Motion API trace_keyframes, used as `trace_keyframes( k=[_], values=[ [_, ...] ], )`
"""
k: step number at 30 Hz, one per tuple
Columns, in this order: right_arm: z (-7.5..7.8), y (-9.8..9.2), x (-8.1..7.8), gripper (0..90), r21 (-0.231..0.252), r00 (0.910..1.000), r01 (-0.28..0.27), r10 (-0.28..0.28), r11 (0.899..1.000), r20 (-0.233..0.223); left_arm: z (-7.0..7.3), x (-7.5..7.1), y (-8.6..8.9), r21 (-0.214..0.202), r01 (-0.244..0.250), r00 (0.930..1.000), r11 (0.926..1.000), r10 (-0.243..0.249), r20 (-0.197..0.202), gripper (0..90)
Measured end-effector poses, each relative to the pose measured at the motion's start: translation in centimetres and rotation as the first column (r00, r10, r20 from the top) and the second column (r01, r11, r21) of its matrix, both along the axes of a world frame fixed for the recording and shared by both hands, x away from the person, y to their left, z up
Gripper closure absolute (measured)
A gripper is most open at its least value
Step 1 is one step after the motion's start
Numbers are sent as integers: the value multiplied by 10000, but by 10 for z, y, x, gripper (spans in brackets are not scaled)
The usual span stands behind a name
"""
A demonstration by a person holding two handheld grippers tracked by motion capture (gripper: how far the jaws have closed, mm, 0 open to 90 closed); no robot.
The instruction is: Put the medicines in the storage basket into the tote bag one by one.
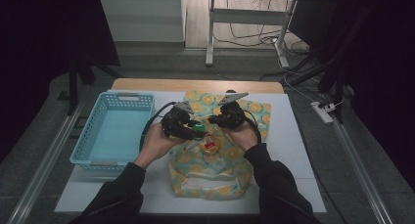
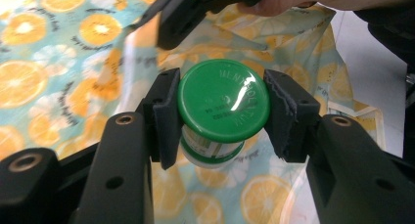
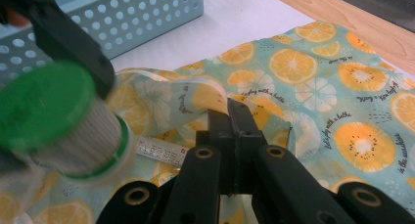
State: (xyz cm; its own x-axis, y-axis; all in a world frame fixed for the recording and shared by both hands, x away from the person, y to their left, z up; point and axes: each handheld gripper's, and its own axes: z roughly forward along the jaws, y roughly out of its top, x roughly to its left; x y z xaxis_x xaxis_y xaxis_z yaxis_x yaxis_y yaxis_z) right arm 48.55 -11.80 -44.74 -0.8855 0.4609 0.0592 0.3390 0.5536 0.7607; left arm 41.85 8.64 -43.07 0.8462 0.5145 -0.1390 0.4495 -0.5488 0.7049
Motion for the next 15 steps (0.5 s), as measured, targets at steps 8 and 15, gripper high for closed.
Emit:
trace_keyframes(
  k=[8,15],
  values=[
    [1,2,0,900,-38,10000,-25,25,10000,36,-18,9,-20,181,232,9997,9996,-232,29,518],
    [1,2,1,900,-87,10000,-4,4,10000,22,-34,15,-28,236,204,9995,9995,-209,223,518]
  ],
)
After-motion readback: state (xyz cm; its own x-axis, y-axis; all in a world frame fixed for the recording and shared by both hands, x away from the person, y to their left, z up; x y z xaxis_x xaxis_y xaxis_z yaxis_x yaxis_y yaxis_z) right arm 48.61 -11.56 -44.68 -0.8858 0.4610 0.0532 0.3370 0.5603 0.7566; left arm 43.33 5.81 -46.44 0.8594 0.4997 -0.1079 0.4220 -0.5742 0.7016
